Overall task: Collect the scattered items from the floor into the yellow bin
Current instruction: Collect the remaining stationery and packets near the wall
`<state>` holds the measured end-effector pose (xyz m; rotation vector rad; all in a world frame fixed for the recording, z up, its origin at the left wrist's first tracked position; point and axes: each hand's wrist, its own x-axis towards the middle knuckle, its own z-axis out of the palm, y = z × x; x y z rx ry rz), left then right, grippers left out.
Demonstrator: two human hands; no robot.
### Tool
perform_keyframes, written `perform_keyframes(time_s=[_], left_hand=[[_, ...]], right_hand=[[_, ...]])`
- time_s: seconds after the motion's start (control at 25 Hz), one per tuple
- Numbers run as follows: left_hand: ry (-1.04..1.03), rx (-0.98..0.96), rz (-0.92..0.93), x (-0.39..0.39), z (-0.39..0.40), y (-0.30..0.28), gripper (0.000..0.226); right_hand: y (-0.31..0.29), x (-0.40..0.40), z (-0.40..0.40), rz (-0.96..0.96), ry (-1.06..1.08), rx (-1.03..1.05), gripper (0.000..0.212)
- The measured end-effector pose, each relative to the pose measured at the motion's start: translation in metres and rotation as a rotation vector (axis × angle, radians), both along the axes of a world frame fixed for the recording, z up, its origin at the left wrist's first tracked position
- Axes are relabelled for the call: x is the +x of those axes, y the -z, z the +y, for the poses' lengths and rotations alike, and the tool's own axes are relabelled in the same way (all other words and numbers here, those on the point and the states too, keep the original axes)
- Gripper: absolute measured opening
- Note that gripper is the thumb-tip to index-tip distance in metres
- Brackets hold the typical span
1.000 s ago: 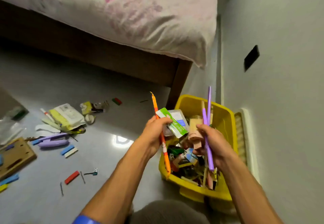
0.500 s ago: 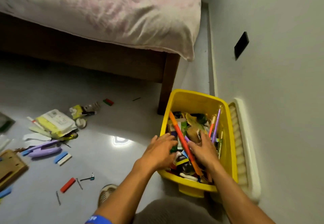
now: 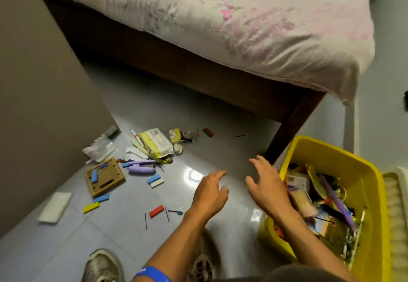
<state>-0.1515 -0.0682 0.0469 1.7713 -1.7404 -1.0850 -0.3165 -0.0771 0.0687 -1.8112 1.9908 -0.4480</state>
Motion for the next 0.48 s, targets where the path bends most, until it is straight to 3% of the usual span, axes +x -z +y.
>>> perform_keyframes(time_s=[0.2,0.48], left_hand=[[-0.147,0.096,-0.005,0.063,-0.05,0.046,0.057],[-0.034,0.154,-0.047,0.068,-0.153,0.116,0.065]], right_hand=[[0.056,0.046,-0.074,-0.048,-0.085,0.224,0.057],[0.144,0.025,-0.196,0.013,-0.019,0.396,0.064]])
